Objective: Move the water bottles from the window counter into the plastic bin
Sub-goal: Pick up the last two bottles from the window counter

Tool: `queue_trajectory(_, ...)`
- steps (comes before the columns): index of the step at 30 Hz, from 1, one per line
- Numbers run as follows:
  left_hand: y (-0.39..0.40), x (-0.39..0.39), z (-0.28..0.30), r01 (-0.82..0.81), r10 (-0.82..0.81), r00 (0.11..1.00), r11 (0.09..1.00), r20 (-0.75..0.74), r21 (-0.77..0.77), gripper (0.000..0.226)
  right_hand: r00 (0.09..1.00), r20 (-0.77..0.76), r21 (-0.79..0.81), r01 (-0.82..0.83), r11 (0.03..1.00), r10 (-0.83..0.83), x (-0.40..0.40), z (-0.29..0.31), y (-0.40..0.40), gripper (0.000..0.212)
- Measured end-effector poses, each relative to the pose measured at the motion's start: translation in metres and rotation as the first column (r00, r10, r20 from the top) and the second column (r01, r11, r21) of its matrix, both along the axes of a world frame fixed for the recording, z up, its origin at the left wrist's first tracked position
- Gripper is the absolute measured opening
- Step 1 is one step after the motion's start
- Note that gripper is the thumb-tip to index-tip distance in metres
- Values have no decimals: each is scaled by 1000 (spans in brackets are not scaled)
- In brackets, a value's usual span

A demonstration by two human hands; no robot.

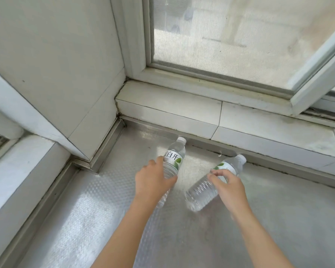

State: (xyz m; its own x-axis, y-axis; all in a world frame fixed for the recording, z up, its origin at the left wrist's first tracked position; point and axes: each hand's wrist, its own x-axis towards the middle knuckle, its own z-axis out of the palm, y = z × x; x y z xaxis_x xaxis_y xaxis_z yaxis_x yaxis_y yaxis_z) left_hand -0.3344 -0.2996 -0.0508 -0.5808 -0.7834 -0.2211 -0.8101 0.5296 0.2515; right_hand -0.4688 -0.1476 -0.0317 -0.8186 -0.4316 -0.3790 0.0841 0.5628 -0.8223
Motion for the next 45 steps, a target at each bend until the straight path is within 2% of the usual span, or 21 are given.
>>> queue_trajectory(2, 2, -1, 1, -35, 35, 999, 999, -26, 4, 71, 979, 79, -70, 194, 979, -188, 0, -4, -3, 18)
queue_trajectory(4, 3, -3, 0, -68, 68, 997, 998, -42, 12, 72, 943, 64, -54, 331, 942, -327, 6, -9, -6, 52)
queue_trajectory(6, 3, -4, -1, -92, 95, 994, 994, -51, 57, 76, 916, 42, -41, 402, 915, -400, 13, -13, -7, 80)
queue_trajectory(8, 3, -6, -2, -118, 126, 990, 987, -70, 110, 78, 881, 126, -58, 465, 884, -455, 13, -13, -7, 102)
queue_trajectory(10, 2, -7, 0, -155, 173, 980, 974, -102, 167, 73, 866, 211, -77, 477, 876, -453, 8, -13, -5, 115)
queue_trajectory(12, 4, -3, 1, -206, 246, 959, 945, -138, 256, 66, 858, 272, -84, 471, 878, -435, 5, -10, -3, 116)
queue_trajectory(18, 37, 28, 8, -283, 467, 846, 803, -258, 524, 55, 887, 296, -102, 398, 912, -354, 23, 6, 15, 111)
queue_trajectory(21, 60, 47, 18, -273, 584, 738, 716, -338, 642, 52, 896, 326, -143, 362, 921, -301, 38, 17, 31, 102)
queue_trajectory(25, 88, 65, 36, -250, 744, 541, 588, -393, 769, 46, 922, 330, -225, 284, 932, -201, 56, 38, 51, 82)
queue_trajectory(28, 106, 76, 52, -208, 811, 427, 519, -400, 829, 63, 935, 321, -266, 242, 933, -151, 67, 58, 64, 75)
queue_trajectory(30, 118, 85, 65, -191, 819, 386, 521, -424, 832, 70, 944, 309, -299, 209, 931, -112, 74, 72, 75, 75)
queue_trajectory(33, 141, 102, 90, -194, 796, 347, 579, -496, 792, 72, 957, 285, -344, 150, 927, -49, 86, 96, 93, 77)
queue_trajectory(38, 194, 137, 136, -231, 757, 282, 650, -589, 724, 59, 964, 246, -449, 21, 893, 101, 111, 133, 135, 77)
queue_trajectory(41, 232, 162, 159, -257, 740, 227, 672, -633, 694, 66, 950, 237, -509, -59, 859, 205, 128, 154, 167, 90)
queue_trajectory(45, 283, 193, 184, -295, 712, 154, 694, -685, 656, 67, 916, 230, -576, -143, 805, 328, 144, 180, 209, 97)
